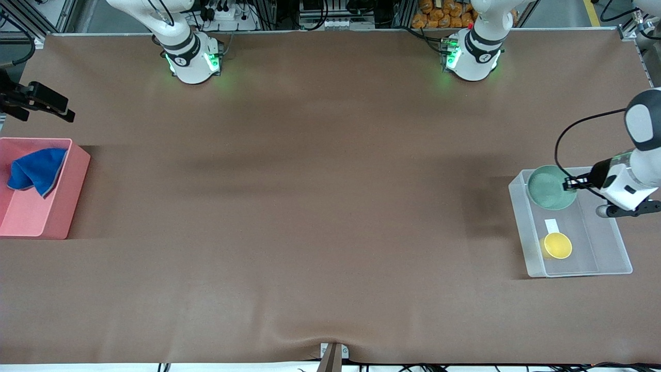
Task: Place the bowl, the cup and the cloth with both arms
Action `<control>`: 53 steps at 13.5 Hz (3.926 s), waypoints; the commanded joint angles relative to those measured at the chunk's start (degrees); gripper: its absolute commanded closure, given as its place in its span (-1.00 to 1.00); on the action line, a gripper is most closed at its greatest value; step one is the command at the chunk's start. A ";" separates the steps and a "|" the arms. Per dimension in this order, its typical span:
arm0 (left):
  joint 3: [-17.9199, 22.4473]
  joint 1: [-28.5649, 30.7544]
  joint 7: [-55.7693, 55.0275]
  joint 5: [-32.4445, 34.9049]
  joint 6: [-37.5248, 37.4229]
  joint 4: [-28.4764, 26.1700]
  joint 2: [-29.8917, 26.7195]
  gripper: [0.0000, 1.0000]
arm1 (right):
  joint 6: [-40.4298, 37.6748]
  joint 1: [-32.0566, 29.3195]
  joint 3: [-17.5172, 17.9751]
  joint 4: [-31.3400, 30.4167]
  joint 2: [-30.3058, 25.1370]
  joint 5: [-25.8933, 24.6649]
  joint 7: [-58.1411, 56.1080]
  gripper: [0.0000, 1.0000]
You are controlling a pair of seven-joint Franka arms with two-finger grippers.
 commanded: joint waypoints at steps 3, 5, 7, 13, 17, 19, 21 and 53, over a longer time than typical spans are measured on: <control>-0.85 4.45 2.68 2.84 5.29 1.64 5.31 1.00 | -0.15 -0.25 0.06 -0.94 -1.28 0.66 0.39 -1.00; -0.85 5.60 2.77 2.84 7.67 1.64 6.89 1.00 | -0.15 -0.25 0.06 -0.94 -1.28 0.66 0.39 -1.00; -0.85 7.00 2.77 2.84 9.95 1.21 8.47 1.00 | -0.15 -0.25 0.06 -0.94 -1.28 0.66 0.39 -1.00; -0.77 8.68 3.21 2.84 19.52 -3.10 11.91 1.00 | -0.15 -0.25 0.06 -0.94 -1.28 0.66 0.39 -1.00; -0.76 10.34 7.49 2.93 23.32 -5.30 13.31 1.00 | -0.15 -0.25 0.06 -0.94 -1.28 0.66 0.39 -1.00; -0.76 11.14 11.11 2.93 23.24 -4.95 13.76 0.37 | -0.15 -0.25 0.06 -0.94 -1.19 0.66 0.48 -1.00; -0.76 10.79 11.04 2.93 22.80 -4.43 13.23 -0.12 | -0.24 -0.25 -0.03 -0.94 -1.19 0.66 0.48 -1.00; 2.73 -17.93 -12.35 -3.21 -17.88 17.11 -11.37 -1.00 | 0.55 -2.80 0.14 -0.94 -0.49 0.40 0.12 -1.00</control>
